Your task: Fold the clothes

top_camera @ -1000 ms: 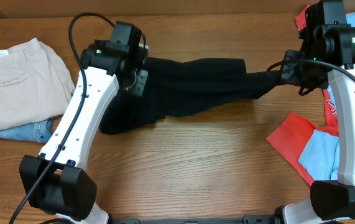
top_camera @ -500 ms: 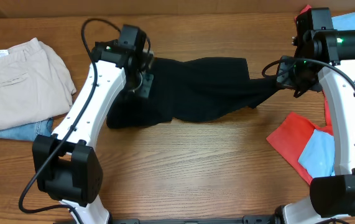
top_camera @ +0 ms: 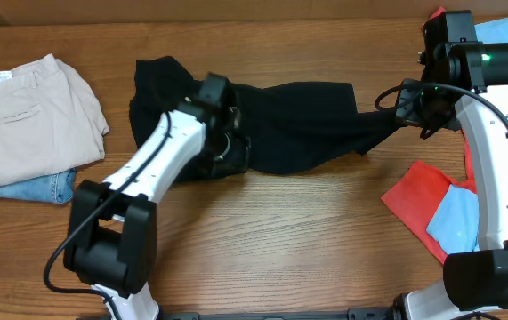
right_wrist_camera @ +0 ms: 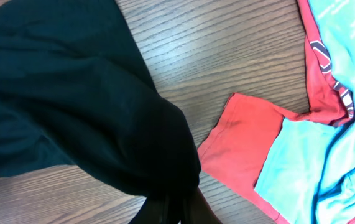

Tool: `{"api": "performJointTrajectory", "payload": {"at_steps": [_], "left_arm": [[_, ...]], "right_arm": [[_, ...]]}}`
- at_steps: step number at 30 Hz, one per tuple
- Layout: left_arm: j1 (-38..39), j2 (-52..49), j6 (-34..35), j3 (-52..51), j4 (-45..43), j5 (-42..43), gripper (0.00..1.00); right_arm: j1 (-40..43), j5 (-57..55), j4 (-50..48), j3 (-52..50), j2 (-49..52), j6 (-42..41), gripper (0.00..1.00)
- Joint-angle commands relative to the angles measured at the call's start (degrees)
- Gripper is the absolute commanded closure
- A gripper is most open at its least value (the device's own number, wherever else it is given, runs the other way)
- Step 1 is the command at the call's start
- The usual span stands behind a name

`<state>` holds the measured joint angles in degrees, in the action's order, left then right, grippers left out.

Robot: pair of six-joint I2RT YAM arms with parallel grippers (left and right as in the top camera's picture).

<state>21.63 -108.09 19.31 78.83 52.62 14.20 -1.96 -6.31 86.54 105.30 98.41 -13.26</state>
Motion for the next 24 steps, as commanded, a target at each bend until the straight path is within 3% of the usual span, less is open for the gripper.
{"api": "performJointTrajectory", "payload": {"at_steps": [1,9,20,22,24], "left_arm": [[1.14,-0.68,4.28,-3.04,-4.15,-1.27,0.35],[1.75,-0.66,5.79,-5.07,-10.99,-3.76,0.4],[1.97,-0.66,5.84,-5.07,-15.37,-8.85,0.39],[2.19,-0.66,5.84,-5.07,-15.78,-8.83,0.44],[2.4,-0.66,5.84,-5.07,-16.06,-8.85,0.57]], "right_arm": [[0.22,-0.74,-0.33,-0.2,-0.28,0.15,0.95],[0.22,-0.74,-0.42,-0.2,-0.28,0.15,0.95],[0.22,-0.74,-0.57,-0.2,-0.28,0.15,0.95],[0.22,-0.74,-0.57,-0.2,-0.28,0.15,0.95],[0.22,-0.74,-0.55,-0.2,-0.28,0.15,0.95]]}}
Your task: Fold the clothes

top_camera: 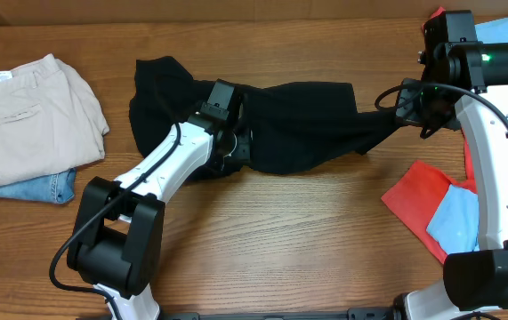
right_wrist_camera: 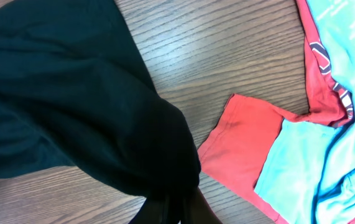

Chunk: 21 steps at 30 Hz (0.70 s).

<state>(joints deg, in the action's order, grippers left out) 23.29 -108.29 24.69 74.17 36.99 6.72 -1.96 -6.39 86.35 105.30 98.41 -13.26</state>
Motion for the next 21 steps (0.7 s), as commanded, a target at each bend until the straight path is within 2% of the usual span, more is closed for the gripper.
{"api": "performJointTrajectory", "payload": {"at_steps": [1,5,6,10,14,19,21], "left_arm": [[0.79,-0.48,0.46,-0.42,-0.63,-1.38,0.66],[0.79,-0.46,0.46,-0.42,-1.51,-2.49,0.94],[0.79,-0.46,0.44,-0.42,-1.6,-4.0,0.96],[0.74,-0.44,0.35,-0.37,-1.73,-9.55,0.96],[0.63,0.92,-3.41,2.21,-0.02,-10.01,0.96],[0.55,7.04,-6.05,12.87,10.03,-16.98,0.96],[-0.04,10.84,-9.16,19.12,14.6,-18.12,0.96]], "right_arm": [[0.22,-0.66,-0.35,-0.2,-0.28,0.15,0.95],[0.22,-0.66,-0.22,-0.2,-0.28,0.15,0.95],[0.22,-0.66,-0.11,-0.2,-0.28,0.17,0.95],[0.22,-0.66,-0.04,-0.2,-0.28,0.17,0.95],[0.22,-0.63,-0.07,-0.2,-0.28,0.15,0.95],[0.22,0.68,-1.6,-0.13,-0.52,-0.11,0.96],[0.22,1.18,-1.77,0.98,-0.83,-0.31,0.96]]}}
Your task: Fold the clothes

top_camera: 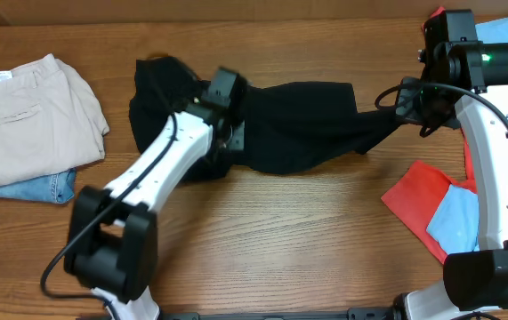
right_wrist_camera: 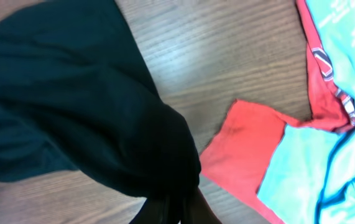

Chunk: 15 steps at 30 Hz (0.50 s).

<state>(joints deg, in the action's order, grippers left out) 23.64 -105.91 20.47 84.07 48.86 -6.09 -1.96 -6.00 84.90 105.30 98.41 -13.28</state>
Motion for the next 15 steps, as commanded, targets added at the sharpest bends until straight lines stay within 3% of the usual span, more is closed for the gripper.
{"api": "performJointTrajectory", "payload": {"at_steps": [1,7,15], "left_arm": [[-0.7,9.79,-5.99,11.45,4.26,-5.38,0.96],[-6.14,19.12,-8.57,25.64,13.25,-5.92,0.96],[-15.87,29.4,-11.74,33.51,18.91,-5.92,0.96]], "right_arm": [[0.22,0.94,-0.09,1.68,-0.94,-0.26,0.96],[0.22,1.18,4.26,10.64,-2.62,-0.28,0.96],[0.22,2.58,12.15,25.68,-5.95,-0.28,0.96]]}}
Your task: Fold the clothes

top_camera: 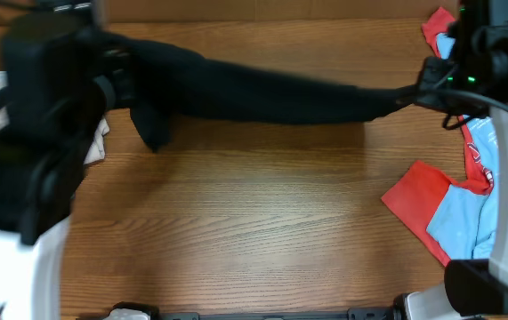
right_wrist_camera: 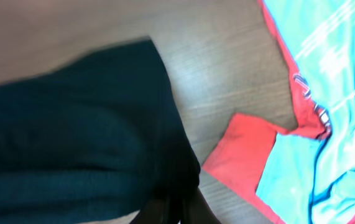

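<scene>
The black garment (top_camera: 262,102) is stretched in a long band across the far half of the table, with a short flap hanging at its left end. My left arm is raised close to the overhead camera and blurred. Its gripper (top_camera: 118,80) is at the garment's left end and appears shut on it. My right gripper (top_camera: 411,93) holds the right end. In the right wrist view the black cloth (right_wrist_camera: 71,143) bunches into the shut jaws of the right gripper (right_wrist_camera: 177,213).
Red cloth (top_camera: 418,203) and light blue cloth (top_camera: 458,222) lie at the right, also seen as red cloth (right_wrist_camera: 242,158) and blue cloth (right_wrist_camera: 326,93). A bit of the beige stack (top_camera: 96,147) shows behind my left arm. Bare wooden table (top_camera: 254,231) lies in front.
My left gripper was low on the crumpled garment's middle; now it is raised high at the far left. The garment is pulled out long between both grippers. The right gripper sits slightly higher.
The black garment first lay crumpled at the table's middle, my right gripper shut on its right end and my left gripper down on its left part. The left gripper shifted slightly over the cloth. Now the garment is lifted and stretched between the two.
</scene>
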Tool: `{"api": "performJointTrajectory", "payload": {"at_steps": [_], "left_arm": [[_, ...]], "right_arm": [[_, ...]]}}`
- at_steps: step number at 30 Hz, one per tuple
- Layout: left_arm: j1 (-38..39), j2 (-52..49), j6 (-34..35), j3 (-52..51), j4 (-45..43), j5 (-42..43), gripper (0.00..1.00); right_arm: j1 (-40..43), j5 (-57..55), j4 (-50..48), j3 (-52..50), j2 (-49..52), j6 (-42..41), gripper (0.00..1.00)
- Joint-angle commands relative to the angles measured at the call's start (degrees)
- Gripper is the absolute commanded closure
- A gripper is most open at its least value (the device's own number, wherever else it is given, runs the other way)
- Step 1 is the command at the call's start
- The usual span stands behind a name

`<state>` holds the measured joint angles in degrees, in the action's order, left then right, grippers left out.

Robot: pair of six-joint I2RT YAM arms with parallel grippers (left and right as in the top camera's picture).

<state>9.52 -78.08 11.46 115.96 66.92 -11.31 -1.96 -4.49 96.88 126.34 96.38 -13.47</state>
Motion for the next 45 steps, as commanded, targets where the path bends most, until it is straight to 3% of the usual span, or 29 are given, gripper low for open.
{"api": "performJointTrajectory", "payload": {"at_steps": [1,8,16,20,26,31,35,41,45], "left_arm": [[-2.6,2.82,-2.73,2.03,1.33,-0.72,0.96],[-7.85,11.21,-2.97,2.78,1.81,-0.87,0.96],[-8.28,15.58,-2.91,2.75,1.9,-0.13,0.96],[-8.28,12.98,-3.02,2.54,1.81,5.18,0.96],[-8.28,1.44,-6.86,2.54,-0.83,10.91,0.96],[-8.55,-11.85,-8.68,2.54,-8.55,11.96,0.96],[-10.01,-20.39,-8.92,2.78,-20.9,12.11,0.96],[-12.31,-21.55,-7.52,5.46,-41.05,12.02,0.96],[-13.6,-20.98,-7.23,16.22,-40.74,14.12,0.96]], "right_arm": [[0.22,1.86,0.13,5.57,-5.05,-0.11,0.96],[0.22,1.99,0.15,10.01,-12.61,-0.04,0.96],[0.22,1.51,0.15,10.08,-19.04,0.02,0.96],[0.22,1.55,-0.35,10.08,-17.55,0.17,0.96],[0.22,1.55,-2.73,10.05,-7.26,0.2,0.96],[0.22,1.55,-7.87,10.05,4.48,1.11,0.96],[0.35,1.11,-18.84,10.08,11.69,1.49,0.96],[0.57,0.07,-32.3,12.68,11.5,1.2,0.96],[1.05,-2.6,-32.68,18.62,10.51,1.05,0.96]]}}
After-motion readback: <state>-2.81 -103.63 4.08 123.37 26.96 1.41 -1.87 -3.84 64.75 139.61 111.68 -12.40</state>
